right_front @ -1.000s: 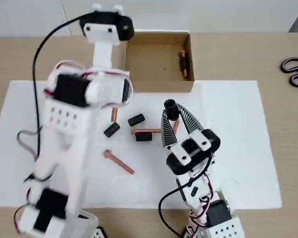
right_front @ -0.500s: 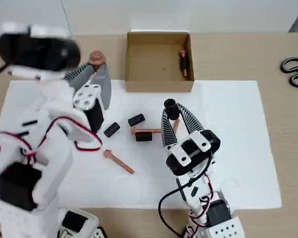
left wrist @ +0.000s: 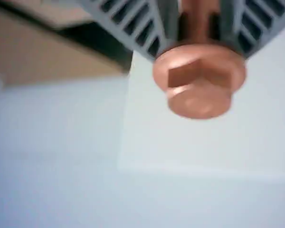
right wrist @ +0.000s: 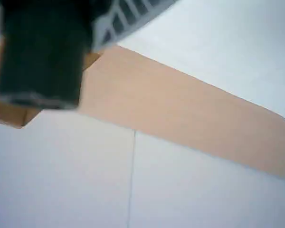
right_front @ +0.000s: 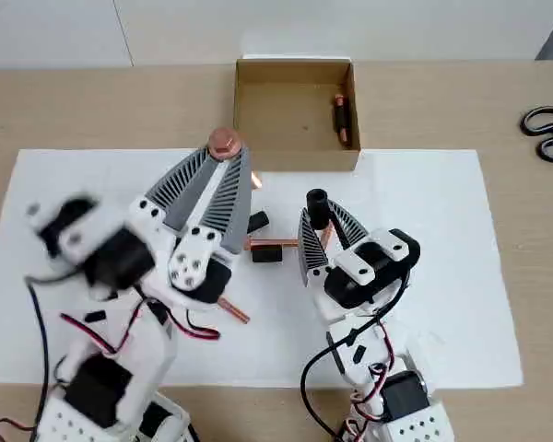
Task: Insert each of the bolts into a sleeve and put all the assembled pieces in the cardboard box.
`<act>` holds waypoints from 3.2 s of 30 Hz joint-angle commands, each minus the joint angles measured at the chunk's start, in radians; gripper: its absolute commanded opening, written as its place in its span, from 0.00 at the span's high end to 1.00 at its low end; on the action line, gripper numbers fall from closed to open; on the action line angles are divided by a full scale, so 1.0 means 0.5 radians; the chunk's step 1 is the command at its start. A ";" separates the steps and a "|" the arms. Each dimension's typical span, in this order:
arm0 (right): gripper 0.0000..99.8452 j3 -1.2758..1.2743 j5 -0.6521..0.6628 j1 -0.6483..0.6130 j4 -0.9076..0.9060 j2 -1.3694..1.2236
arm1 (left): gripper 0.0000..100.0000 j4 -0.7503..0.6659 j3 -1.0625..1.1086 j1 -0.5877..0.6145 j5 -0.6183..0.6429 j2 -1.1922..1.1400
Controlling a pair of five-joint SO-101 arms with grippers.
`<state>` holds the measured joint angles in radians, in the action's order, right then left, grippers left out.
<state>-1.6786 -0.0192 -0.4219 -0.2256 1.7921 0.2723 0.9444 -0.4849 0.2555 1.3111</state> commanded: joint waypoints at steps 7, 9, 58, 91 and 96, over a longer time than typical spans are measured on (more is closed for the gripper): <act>1.00 -0.009 0.025 -0.014 0.011 0.041 | 0.99 -0.264 0.097 -0.160 0.003 -0.018; 1.00 -0.006 0.153 -0.051 0.054 0.044 | 0.99 -0.264 0.069 -0.160 0.006 -0.117; 1.00 -0.009 0.101 -0.038 0.419 0.038 | 0.99 0.255 -0.677 -0.199 0.150 -0.838; 1.00 -0.009 0.110 -0.044 0.419 0.041 | 0.99 0.196 -0.499 -0.279 0.141 -0.976; 1.00 -0.003 0.110 -0.044 0.419 0.041 | 0.99 0.083 -0.514 -0.276 0.107 -1.025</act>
<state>-1.6786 0.0391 -0.4373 -0.0445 1.7875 0.3552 0.6912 -0.6229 0.3276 0.8216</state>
